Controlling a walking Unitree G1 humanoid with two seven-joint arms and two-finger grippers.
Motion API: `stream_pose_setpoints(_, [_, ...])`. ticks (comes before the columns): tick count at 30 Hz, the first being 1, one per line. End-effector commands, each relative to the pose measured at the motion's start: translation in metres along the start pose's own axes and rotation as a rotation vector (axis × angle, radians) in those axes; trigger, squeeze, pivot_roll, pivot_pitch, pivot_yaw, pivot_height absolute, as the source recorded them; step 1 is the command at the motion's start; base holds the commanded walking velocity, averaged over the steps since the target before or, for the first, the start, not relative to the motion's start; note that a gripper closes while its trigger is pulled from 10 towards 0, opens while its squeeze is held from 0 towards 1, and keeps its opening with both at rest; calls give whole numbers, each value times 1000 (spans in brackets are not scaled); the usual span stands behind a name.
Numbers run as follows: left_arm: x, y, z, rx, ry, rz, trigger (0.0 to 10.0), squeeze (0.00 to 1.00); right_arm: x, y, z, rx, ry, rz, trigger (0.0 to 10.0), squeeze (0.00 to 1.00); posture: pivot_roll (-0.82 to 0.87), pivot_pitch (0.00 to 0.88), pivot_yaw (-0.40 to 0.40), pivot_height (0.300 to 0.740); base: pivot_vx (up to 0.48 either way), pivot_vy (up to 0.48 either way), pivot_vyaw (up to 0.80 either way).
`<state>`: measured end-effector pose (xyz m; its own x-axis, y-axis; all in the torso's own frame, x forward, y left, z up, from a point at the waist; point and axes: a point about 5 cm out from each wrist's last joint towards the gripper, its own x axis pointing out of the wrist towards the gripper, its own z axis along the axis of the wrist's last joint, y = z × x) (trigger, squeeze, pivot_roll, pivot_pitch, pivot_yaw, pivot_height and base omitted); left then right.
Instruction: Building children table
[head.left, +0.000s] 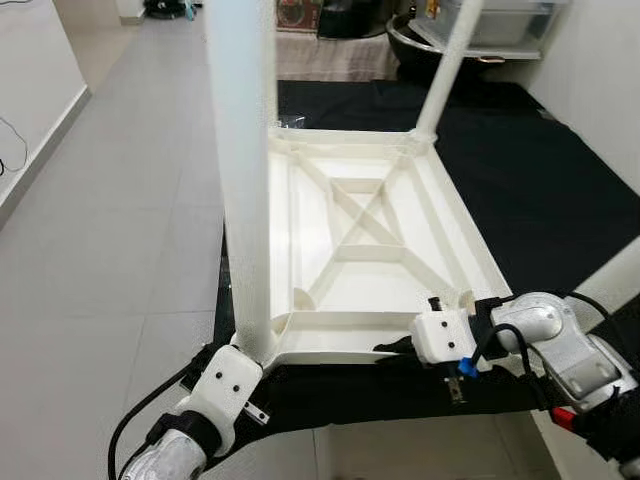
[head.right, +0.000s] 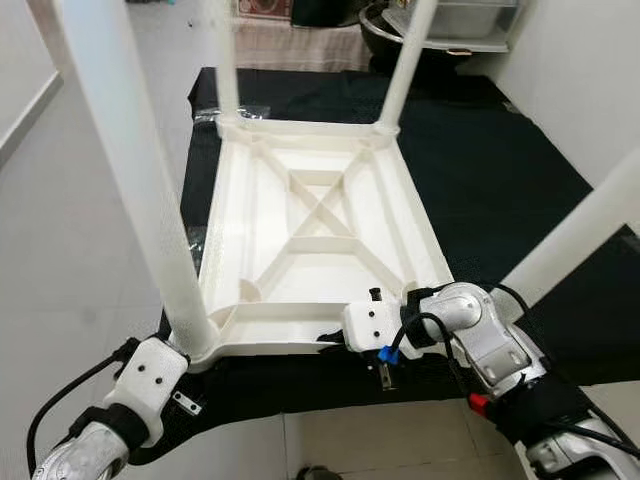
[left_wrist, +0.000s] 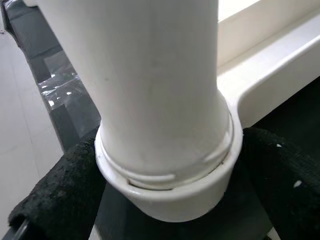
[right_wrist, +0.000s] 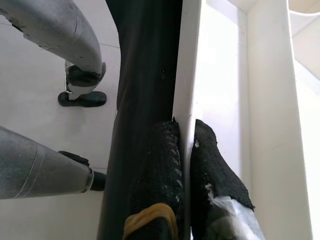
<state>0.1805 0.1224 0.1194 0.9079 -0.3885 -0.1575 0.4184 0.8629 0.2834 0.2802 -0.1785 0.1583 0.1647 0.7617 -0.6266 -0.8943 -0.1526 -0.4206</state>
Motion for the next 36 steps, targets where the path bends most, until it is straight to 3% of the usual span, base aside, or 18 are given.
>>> stream_pose_setpoints(1, [-4, -10, 5, -2, -7, -42, 10000, 0, -3, -19, 31, -196, -88, -64, 0, 0, 23, 88, -104, 740, 0, 0, 0])
stream_pose_setpoints(6, [-9, -10, 5, -4, 7, -29, 10000, 0, -2, -24, 30, -189, -77, -88, 0, 0, 28, 87, -107, 740, 0, 0, 0])
stream_pose_setpoints(9, [-8, -11, 2, -14, 21, -46, 10000, 0, -3, -34, 20, -100, 32, -143, 0, 0, 23, 83, -103, 740, 0, 0, 0])
stream_pose_setpoints(12, [-10, -11, 3, -8, 16, -58, 10000, 0, -4, -37, 14, -67, 74, -170, 0, 0, 21, 84, -102, 740, 0, 0, 0])
stream_pose_setpoints(17, [-11, -11, 3, 1, 15, -70, 10000, 0, -4, -38, 11, -45, 90, -183, 0, 0, 25, 86, -102, 740, 0, 0, 0])
stream_pose_setpoints(19, [-14, -11, 2, 23, 19, -107, 10000, 0, -3, -39, 5, 25, 122, -209, 0, 0, 34, 86, -104, 740, 0, 0, 0])
stream_pose_setpoints(23, [-17, -10, 1, 31, 18, -125, 10000, 0, -1, -37, 4, 45, 131, -204, 0, 0, 32, 86, -100, 740, 0, 0, 0])
stream_pose_setpoints(24, [-19, -9, 1, 26, 15, -129, 10000, 0, 0, -36, 3, 68, 128, -216, 4510, 0, 34, 85, -101, 740, 0, 0, 0])
stream_pose_setpoints(25, [-20, -8, 1, 30, 13, -131, 10000, 0, 1, -35, 2, 90, 131, -217, 10000, 0, 33, 85, -99, 740, 0, 0, 0])
stream_pose_setpoints(28, [-21, -10, 4, 19, 5, -136, 10000, 0, 5, -33, 9, 94, 86, -200, 10000, 0, 33, 84, -100, 740, 0, 0, 0])
stream_pose_setpoints(29, [-20, -11, 4, 10, 3, -136, 10000, 0, 6, -32, 14, 94, 45, -188, 10000, 753, 33, 84, -98, 740, 0, 0, 0])
stream_pose_setpoints(30, [-20, -11, 4, 10, 3, -136, 10000, 0, 6, -32, 14, 94, 45, -188, 10000, 753, 33, 84, -98, 740, 0, 0, 0])
stream_pose_setpoints(31, [-20, -12, 5, 5, 1, -137, 10000, 0, 7, -31, 18, 116, 10, -187, 10000, 1000, 33, 84, -98, 740, 0, 0, 0])
stream_pose_setpoints(36, [-20, -13, 5, 1, 0, -138, 10000, 0, 8, -32, 21, 155, -18, -191, 10000, 1000, 32, 80, -99, 740, 0, 0, 0])
